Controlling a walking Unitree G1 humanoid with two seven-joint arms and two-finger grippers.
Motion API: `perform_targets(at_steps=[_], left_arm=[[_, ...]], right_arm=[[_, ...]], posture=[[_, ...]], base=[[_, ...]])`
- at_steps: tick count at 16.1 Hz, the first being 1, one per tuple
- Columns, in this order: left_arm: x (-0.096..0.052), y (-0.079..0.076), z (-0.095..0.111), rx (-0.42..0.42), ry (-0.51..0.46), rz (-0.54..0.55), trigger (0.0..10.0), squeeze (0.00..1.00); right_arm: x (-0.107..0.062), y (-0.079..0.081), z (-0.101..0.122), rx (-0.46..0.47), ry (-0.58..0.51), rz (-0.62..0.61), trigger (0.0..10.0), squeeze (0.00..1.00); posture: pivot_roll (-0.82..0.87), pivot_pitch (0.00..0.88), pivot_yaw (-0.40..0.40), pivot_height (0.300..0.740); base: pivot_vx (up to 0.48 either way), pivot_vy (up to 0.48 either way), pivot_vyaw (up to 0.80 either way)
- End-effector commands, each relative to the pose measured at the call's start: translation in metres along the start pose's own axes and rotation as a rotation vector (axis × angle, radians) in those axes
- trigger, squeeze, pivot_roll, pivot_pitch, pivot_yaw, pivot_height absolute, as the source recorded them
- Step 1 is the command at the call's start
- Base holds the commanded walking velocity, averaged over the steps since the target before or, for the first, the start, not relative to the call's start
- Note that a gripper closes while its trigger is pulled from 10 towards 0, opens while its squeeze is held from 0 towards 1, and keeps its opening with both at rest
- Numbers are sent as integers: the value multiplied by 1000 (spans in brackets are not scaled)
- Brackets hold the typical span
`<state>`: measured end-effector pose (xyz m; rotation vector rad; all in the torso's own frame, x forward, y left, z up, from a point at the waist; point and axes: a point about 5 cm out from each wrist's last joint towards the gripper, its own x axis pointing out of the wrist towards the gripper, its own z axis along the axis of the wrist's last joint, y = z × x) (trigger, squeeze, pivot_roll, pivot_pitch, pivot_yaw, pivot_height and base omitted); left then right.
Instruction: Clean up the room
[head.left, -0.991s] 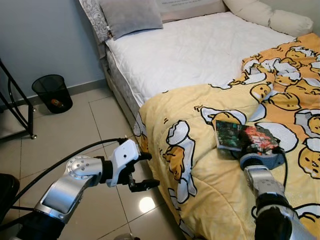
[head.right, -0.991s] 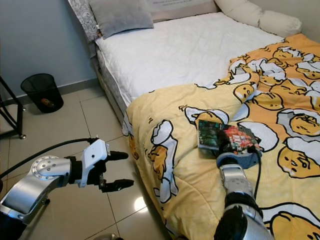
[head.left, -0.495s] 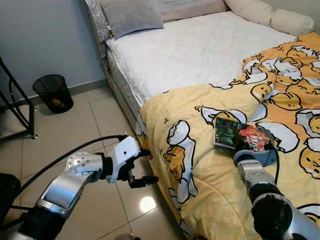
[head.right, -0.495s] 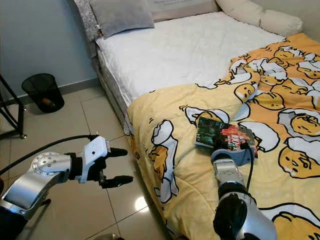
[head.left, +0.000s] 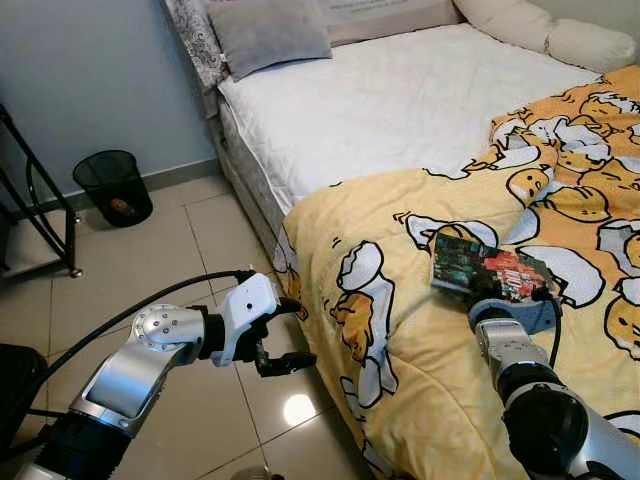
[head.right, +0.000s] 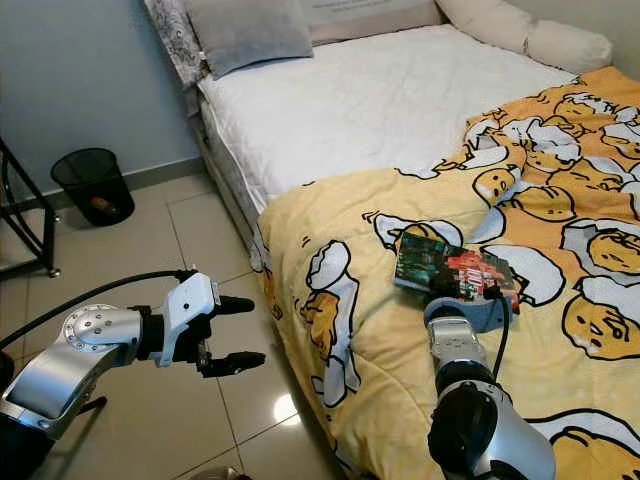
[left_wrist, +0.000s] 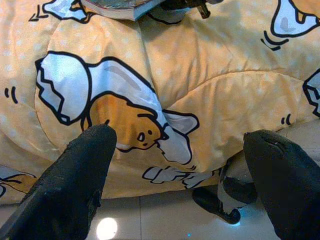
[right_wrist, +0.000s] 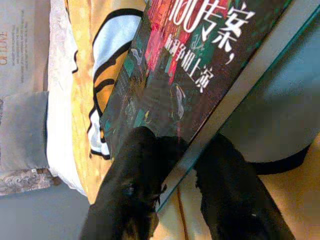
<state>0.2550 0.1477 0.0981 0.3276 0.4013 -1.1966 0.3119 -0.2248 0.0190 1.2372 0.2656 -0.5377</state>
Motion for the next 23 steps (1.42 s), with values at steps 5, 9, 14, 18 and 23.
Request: perform_targets(at_steps=[5, 9, 14, 18, 23], left_arm=[[-1, 2, 2, 11, 3, 4, 10000, 843], [-1, -6, 3, -34, -90, 96, 10000, 843], [-5, -9, 19, -65, -247, 257, 10000, 843], [-13, 2, 13, -132, -245, 628, 10000, 784], [-7, 17, 7, -114, -149, 838, 10000, 765]], right_arm=[[1, 8, 6, 15, -39, 42, 0, 0], [-5, 7, 21, -60, -94, 173, 0, 0], [-29, 43, 43, -255, -266, 350, 0, 0], [-48, 67, 33, -772, -405, 344, 4275, 0], [-48, 69, -11, -995, -288, 354, 10000, 0]], posture=[[-14, 0, 31, 740], [-6, 0, -7, 740], [-27, 0, 1, 740], [-38, 0, -18, 740], [-7, 0, -28, 740]], base=[[0, 0, 0], [0, 0, 0], [0, 0, 0], [0, 0, 0], [0, 0, -480]])
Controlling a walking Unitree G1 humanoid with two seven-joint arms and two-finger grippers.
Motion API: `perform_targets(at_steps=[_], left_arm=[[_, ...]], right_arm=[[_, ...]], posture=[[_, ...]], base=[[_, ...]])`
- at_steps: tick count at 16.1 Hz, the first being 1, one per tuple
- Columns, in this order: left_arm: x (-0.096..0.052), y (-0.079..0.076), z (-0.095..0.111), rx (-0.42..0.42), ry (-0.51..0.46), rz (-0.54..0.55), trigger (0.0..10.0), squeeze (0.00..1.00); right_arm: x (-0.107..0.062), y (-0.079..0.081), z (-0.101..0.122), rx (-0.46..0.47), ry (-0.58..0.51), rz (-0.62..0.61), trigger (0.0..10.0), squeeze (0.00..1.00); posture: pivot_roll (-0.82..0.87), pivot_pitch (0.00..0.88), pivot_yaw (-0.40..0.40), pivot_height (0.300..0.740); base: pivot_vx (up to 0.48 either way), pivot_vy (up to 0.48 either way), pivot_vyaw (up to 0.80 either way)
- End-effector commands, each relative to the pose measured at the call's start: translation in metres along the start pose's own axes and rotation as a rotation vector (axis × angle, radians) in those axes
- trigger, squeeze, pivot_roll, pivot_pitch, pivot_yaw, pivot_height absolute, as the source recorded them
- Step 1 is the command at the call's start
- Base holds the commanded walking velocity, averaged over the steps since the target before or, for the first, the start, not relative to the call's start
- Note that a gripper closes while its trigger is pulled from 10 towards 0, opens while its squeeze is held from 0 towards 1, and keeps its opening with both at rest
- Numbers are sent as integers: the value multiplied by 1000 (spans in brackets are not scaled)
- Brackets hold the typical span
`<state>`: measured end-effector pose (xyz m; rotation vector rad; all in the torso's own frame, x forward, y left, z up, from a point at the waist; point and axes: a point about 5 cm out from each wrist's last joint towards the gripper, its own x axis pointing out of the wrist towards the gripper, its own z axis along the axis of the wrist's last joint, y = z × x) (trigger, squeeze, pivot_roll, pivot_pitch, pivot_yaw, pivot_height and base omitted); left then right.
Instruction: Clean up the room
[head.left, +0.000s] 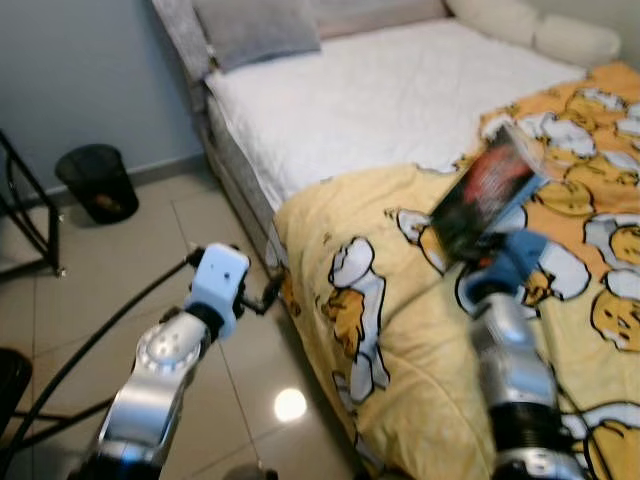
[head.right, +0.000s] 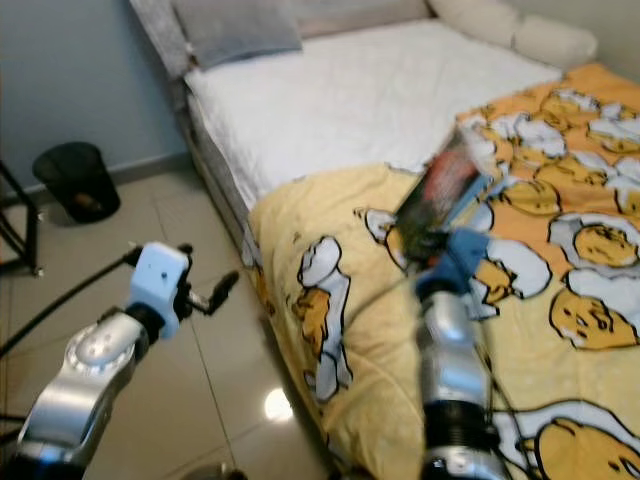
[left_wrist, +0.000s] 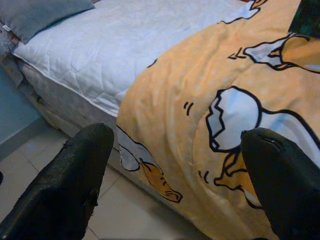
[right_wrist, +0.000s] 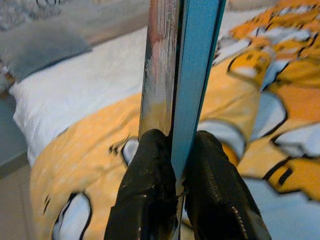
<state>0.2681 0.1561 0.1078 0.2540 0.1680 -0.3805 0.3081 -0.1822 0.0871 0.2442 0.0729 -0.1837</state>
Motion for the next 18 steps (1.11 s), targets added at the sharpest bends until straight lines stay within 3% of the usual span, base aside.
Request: perform_targets(at_steps=[1, 3, 5, 7, 10, 11, 14, 15, 18], left_arm=[[2, 1, 1, 0, -1, 22, 10000, 769], [3, 3, 0, -42, 5, 49, 10000, 667], [7, 0, -3, -27, 8, 58, 10000, 439], [11, -7, -1, -11, 10, 28, 10000, 361], [16, -2, 2, -40, 9, 54, 10000, 165], [17, 0, 1, -57, 6, 60, 10000, 0], [18, 2, 2, -68, 1, 63, 10000, 0], [19, 4, 3, -21, -16, 77, 10000, 0], [22, 8, 5, -50, -16, 93, 10000, 0]], right_arm=[[0, -1, 6, -41, -37, -22, 10000, 0], [-3, 12, 0, -91, -29, -25, 10000, 0], [-5, 25, -3, -45, -8, 67, 10000, 0], [-2, 26, -2, -60, -2, 50, 10000, 0], [0, 31, -1, -80, -5, 84, 10000, 0], [3, 26, 0, -75, -11, 48, 10000, 0], [6, 25, 1, -38, 5, 48, 10000, 0], [6, 27, -1, -41, 19, 54, 10000, 0], [7, 28, -5, -49, 38, 37, 10000, 0]], posture=[[-5, 0, -26, 740], [-21, 0, -22, 740], [-17, 0, -14, 740], [-11, 0, -18, 740], [-15, 0, -19, 740], [-21, 0, -20, 740], [-23, 0, -22, 740], [-18, 0, -24, 740], [-10, 0, -25, 740]], base=[[0, 0, -800], [0, 0, -800], [0, 0, -800], [0, 0, -800], [0, 0, -800], [0, 0, 0], [0, 0, 0], [0, 0, -800], [0, 0, -800]])
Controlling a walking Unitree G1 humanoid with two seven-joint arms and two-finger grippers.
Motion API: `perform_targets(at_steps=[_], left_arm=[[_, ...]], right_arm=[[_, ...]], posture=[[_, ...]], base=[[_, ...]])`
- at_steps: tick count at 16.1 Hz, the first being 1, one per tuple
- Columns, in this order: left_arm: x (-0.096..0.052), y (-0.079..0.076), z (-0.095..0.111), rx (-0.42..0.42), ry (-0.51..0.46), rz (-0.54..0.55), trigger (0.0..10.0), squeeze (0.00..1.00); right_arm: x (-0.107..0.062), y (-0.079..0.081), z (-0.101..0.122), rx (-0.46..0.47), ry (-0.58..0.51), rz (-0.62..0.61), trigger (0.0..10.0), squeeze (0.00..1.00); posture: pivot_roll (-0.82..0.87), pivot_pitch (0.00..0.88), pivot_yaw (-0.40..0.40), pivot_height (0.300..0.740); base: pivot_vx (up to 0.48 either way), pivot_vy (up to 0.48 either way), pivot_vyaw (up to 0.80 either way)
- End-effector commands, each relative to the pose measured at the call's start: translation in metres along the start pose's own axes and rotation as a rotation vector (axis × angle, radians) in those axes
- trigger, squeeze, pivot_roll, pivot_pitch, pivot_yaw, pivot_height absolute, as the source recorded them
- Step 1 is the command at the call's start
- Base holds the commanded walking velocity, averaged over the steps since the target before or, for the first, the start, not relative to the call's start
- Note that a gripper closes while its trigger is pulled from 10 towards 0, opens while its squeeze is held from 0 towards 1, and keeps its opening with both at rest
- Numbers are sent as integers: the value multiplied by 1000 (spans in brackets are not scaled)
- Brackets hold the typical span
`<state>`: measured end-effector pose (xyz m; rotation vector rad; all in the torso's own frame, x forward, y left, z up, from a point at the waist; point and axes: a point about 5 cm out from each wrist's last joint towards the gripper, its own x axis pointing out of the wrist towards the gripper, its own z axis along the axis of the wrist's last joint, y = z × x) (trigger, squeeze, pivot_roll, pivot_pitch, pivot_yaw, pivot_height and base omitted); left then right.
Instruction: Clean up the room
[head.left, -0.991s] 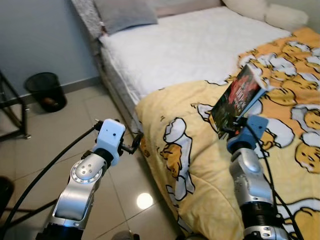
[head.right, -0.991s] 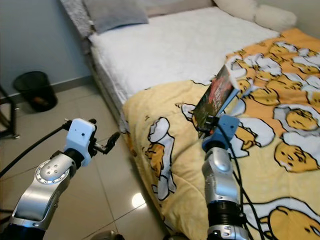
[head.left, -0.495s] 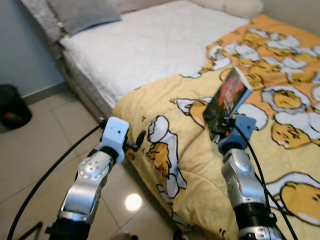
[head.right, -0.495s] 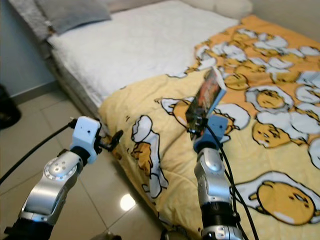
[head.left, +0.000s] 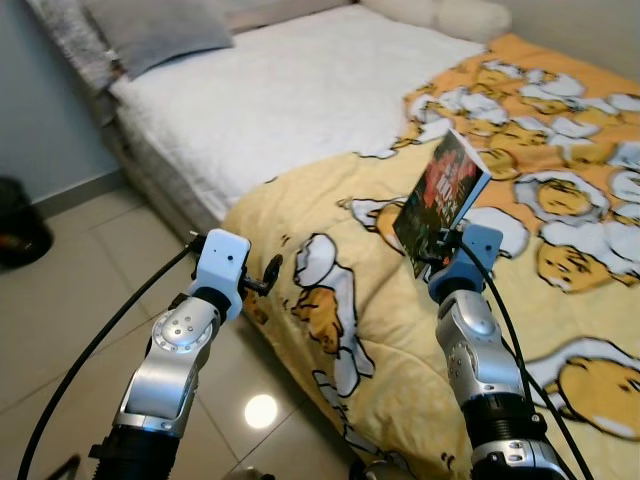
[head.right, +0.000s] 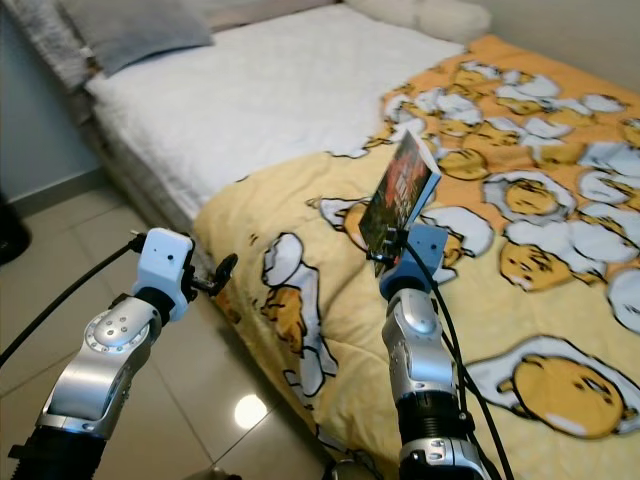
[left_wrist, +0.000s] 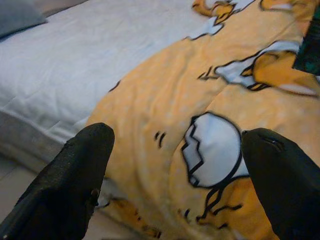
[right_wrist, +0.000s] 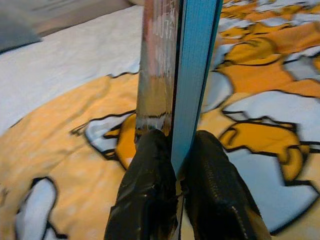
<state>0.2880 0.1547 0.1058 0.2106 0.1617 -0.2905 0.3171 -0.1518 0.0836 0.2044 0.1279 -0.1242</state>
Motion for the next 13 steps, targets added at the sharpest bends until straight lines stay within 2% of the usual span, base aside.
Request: perform_targets(at_steps=[1, 3, 13], left_arm=[[3, 3, 5, -2, -14, 11, 10000, 0], [4, 5, 5, 21, -14, 20, 10000, 0], [4, 5, 4, 9, -12, 19, 10000, 0]], right_arm=[[3, -2, 6, 2, -17, -15, 10000, 0], [4, -2, 6, 6, -14, -14, 10000, 0], [5, -4, 3, -17, 6, -28, 10000, 0]], posture=[[-10, 0, -24, 740], [-14, 0, -21, 740], [-12, 0, -20, 740]], base=[[0, 0, -800], [0, 0, -800], [0, 0, -800]])
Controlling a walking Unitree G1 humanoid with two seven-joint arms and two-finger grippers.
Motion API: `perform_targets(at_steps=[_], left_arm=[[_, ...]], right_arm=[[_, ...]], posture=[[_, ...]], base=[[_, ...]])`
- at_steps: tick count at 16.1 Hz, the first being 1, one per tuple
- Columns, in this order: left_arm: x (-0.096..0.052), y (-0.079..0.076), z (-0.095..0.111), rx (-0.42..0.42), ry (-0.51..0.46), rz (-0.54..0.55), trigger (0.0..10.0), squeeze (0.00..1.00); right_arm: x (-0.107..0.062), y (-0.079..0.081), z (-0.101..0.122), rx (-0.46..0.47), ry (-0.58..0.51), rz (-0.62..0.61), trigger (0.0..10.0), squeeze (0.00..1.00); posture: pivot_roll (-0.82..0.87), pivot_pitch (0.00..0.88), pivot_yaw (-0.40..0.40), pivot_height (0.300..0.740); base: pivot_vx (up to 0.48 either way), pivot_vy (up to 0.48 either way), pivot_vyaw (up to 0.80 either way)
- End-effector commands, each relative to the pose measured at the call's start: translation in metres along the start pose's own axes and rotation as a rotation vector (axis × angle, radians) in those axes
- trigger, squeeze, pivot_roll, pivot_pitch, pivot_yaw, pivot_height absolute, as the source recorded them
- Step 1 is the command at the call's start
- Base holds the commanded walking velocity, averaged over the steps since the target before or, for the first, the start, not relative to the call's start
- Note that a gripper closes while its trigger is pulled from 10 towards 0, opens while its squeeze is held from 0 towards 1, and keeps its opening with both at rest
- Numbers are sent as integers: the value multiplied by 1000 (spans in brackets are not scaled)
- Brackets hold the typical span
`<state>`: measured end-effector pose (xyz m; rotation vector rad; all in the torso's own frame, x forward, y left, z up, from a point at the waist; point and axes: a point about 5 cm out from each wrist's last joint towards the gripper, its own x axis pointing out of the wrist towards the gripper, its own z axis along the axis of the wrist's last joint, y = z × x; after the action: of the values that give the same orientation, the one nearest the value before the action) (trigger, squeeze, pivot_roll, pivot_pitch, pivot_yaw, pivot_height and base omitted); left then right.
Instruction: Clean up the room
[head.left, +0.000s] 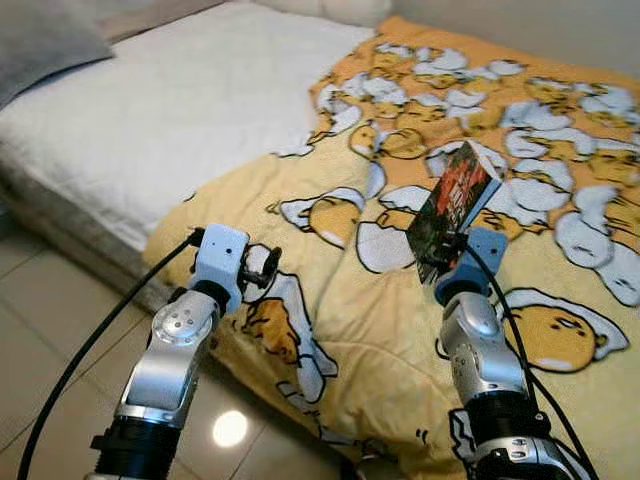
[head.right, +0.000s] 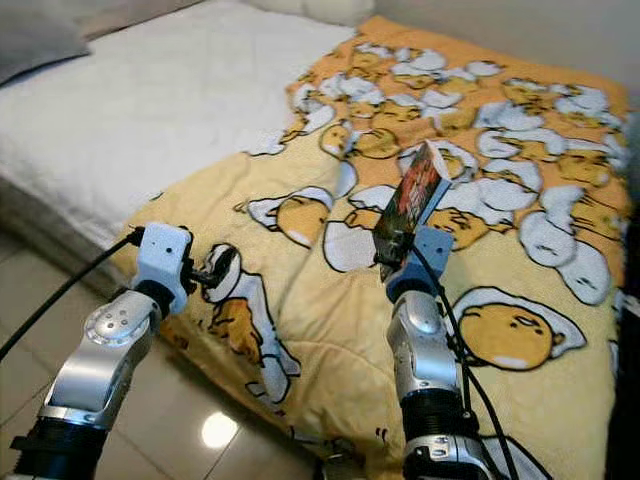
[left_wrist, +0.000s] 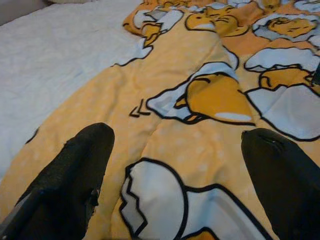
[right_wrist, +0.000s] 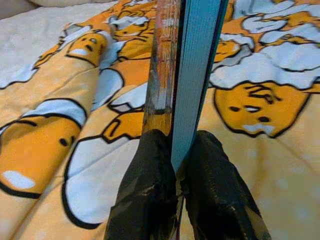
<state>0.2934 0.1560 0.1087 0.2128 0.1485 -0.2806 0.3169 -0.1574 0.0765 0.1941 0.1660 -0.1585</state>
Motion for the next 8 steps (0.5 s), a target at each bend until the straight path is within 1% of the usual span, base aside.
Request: perform_targets(at_steps=[1, 2, 8], left_arm=[[0, 1, 0, 3, -3, 3, 10000, 0], [0, 1, 0, 1, -4, -2, 10000, 0], [0, 2, 2, -5, -7, 1, 10000, 0]], right_arm=[[3, 3, 8, -7, -27, 10, 10000, 0], [3, 3, 8, -7, -26, 10, 10000, 0], [3, 4, 8, -15, -25, 13, 10000, 0]], posture=[[-12, 0, -20, 740], [-12, 0, -20, 740], [-11, 0, -21, 740]], base=[[0, 0, -800], [0, 0, -800], [0, 260, -800]])
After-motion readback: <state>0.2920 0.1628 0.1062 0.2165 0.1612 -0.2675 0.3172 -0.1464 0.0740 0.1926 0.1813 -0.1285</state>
